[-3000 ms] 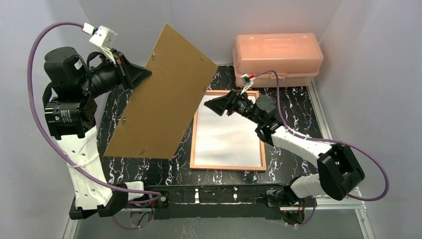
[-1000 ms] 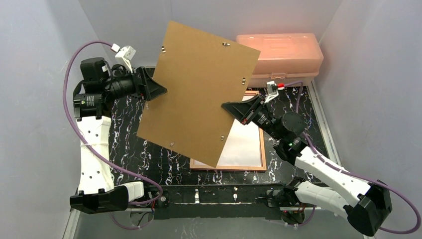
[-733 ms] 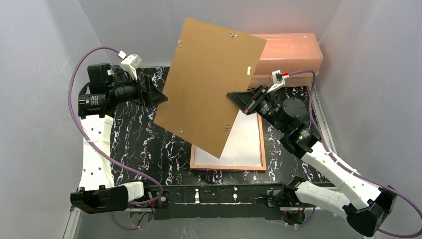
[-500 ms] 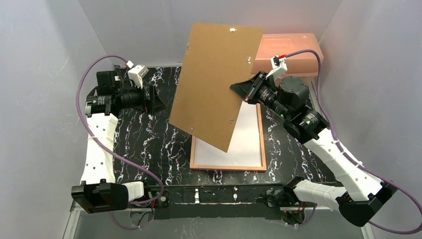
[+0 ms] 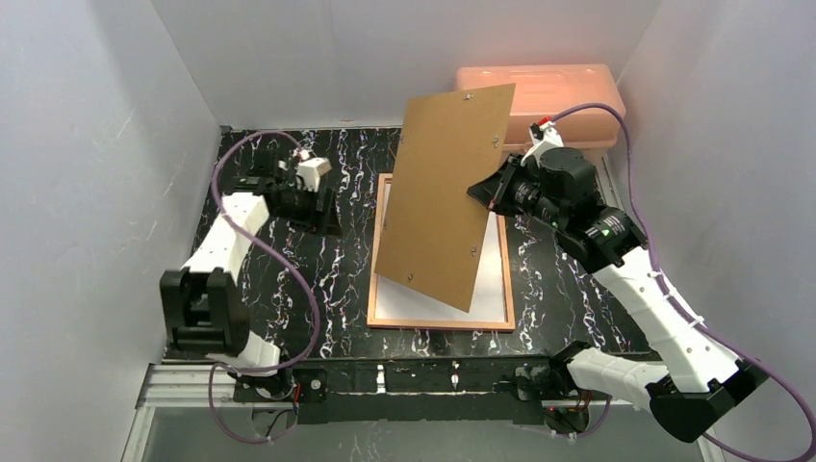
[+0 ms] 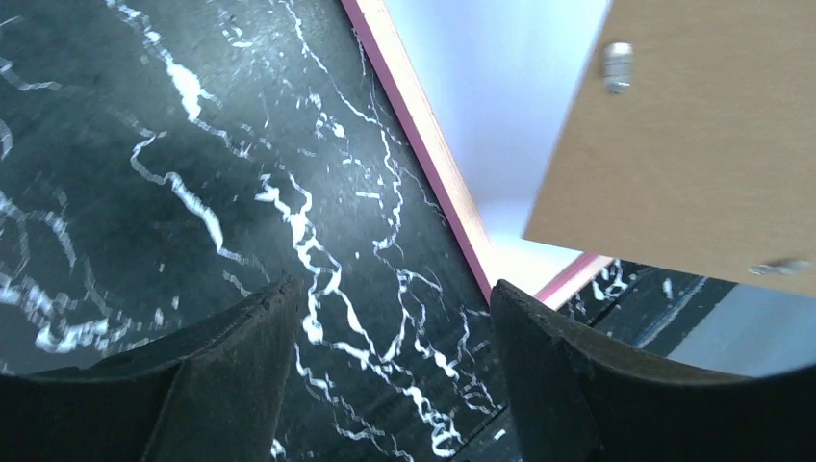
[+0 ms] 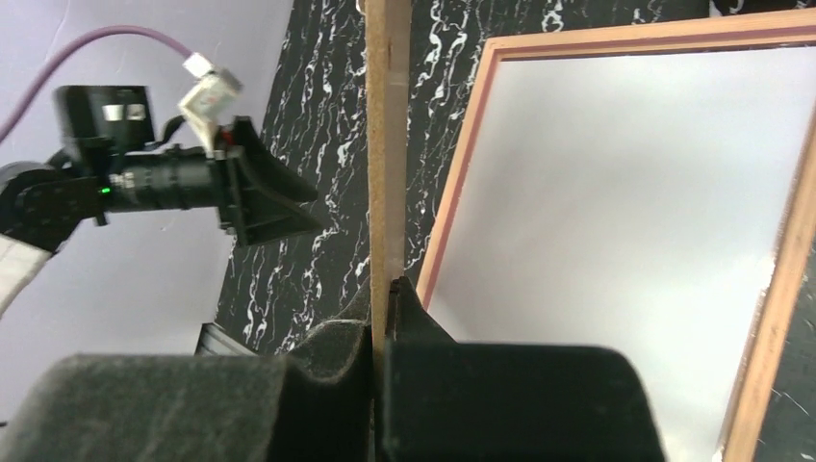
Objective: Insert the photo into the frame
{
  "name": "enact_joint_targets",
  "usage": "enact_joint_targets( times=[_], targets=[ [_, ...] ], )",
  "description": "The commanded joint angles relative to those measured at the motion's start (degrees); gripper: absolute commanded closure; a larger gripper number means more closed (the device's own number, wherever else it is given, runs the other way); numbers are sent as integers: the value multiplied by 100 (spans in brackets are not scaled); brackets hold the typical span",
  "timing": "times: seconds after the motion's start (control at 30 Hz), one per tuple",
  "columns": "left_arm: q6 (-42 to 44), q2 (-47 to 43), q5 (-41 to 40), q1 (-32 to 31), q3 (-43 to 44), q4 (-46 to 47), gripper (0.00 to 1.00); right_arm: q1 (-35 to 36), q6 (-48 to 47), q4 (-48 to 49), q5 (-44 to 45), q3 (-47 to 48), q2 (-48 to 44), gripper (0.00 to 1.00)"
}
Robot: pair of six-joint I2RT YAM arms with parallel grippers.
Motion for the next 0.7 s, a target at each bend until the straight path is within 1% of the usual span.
enact_joint_targets(
  times=[0.0, 0.07, 0.1, 0.37, 0.5, 0.67],
  targets=[
    [-132, 606, -406, -546, 34, 434, 32, -141, -47, 36, -116, 672, -363, 99],
    [-131, 931, -533, -794, 110, 536, 33, -151, -48, -264, -108, 849, -343, 99],
    [-138, 1088, -584, -907, 138, 602, 33, -153, -56, -366, 39, 896, -341, 99],
    [-245, 2106, -913, -1454, 550, 996, 32, -160, -61, -606, 112, 833, -446, 99],
    [-184, 2483, -1091, -1606, 706, 1047, 40, -159, -99, -684, 180, 894, -432, 99],
    [-260, 2673, -1104, -1719, 712, 1192, 44, -170, -105, -713, 171, 883, -416, 99]
  ],
)
